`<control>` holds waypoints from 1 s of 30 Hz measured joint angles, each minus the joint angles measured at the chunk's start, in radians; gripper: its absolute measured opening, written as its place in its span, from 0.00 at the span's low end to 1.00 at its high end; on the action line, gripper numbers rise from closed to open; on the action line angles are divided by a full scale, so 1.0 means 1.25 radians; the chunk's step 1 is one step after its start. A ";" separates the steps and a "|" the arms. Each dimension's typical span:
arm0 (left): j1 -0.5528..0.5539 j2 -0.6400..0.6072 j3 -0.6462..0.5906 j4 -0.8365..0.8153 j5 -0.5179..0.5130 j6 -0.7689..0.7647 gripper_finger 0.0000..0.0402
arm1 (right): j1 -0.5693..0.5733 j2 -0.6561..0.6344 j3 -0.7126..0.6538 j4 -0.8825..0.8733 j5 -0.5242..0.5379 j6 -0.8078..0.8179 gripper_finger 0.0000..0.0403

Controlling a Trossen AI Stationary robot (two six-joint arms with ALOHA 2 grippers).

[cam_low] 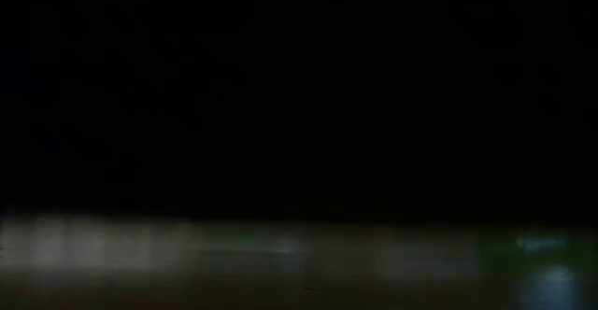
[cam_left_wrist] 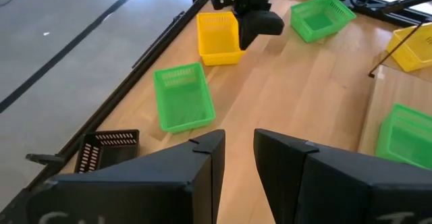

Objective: Stack baskets on shelf by color
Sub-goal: Put the top yellow basket on the shelf

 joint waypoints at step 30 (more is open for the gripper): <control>0.000 0.000 0.000 -0.001 0.000 0.002 0.18 | -0.010 0.023 0.000 0.011 0.105 0.022 0.22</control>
